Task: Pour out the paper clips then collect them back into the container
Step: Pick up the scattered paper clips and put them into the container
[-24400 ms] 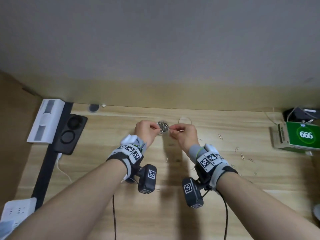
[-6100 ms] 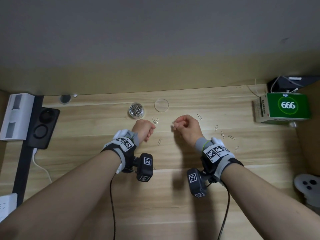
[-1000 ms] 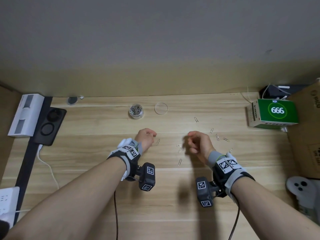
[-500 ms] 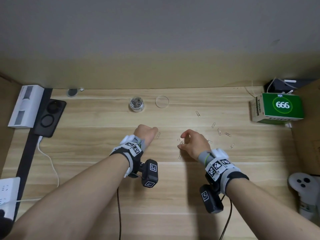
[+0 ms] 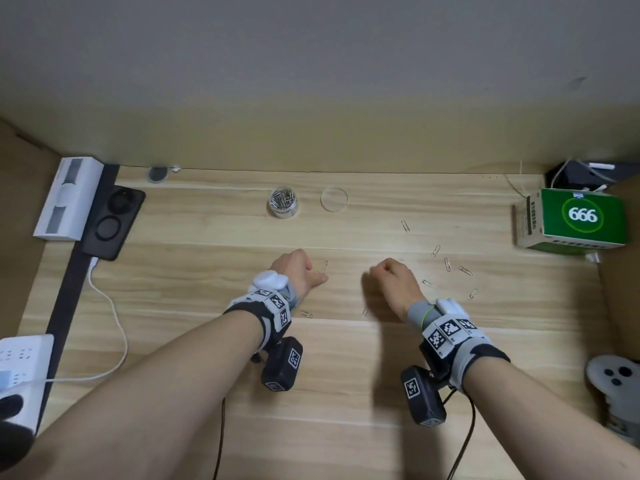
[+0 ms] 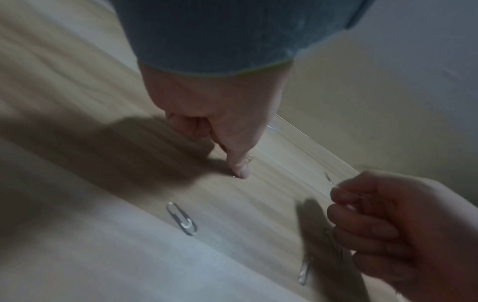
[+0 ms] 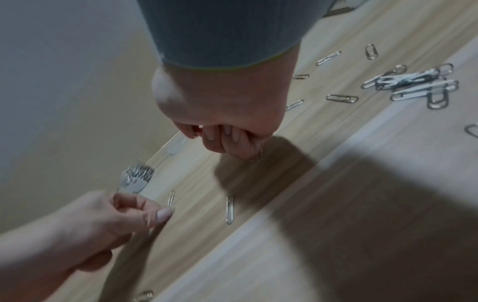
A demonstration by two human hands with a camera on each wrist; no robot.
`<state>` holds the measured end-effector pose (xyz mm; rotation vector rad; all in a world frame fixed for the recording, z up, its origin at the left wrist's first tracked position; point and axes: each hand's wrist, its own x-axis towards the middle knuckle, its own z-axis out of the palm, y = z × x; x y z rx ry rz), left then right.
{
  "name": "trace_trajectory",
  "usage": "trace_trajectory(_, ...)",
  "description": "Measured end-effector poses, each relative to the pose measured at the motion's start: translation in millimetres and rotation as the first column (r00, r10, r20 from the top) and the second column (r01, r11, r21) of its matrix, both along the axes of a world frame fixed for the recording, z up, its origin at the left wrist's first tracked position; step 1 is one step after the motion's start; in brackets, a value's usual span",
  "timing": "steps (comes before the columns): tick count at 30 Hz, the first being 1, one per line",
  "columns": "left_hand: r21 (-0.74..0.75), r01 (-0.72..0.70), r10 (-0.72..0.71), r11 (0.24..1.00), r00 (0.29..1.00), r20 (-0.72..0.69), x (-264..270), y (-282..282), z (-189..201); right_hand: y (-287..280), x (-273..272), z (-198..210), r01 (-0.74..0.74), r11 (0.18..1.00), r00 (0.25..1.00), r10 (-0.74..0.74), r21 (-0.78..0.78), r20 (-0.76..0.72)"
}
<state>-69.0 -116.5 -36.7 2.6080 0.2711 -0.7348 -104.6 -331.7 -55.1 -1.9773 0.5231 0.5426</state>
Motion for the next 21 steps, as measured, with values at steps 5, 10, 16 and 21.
trace_trajectory(5, -0.047, -0.008, 0.008, 0.999, 1.0, -0.015, 1, -10, -4, 0, 2, 21, 0.212, 0.924, 0.977, -0.193, 0.32, -0.091)
trace_trajectory(10, -0.132, -0.111, 0.097, 0.985, 0.99, -0.102, -3, -6, -8, 3, 3, 27, 0.351, 0.724, 0.935, -0.237, 0.594, -0.263)
trace_trajectory(16, -0.446, -0.452, 0.399, 0.772, 0.892, -0.213, 9, 13, 23, 20, 21, 33, 0.394, 0.619, 0.913, -0.178, 0.679, -0.368)
trace_trajectory(21, -0.598, -0.626, 0.581, 0.5, 0.755, -0.305, 47, 46, 56, 55, 53, 51, 0.47, 0.551, 0.881, -0.253, 0.689, -0.399)
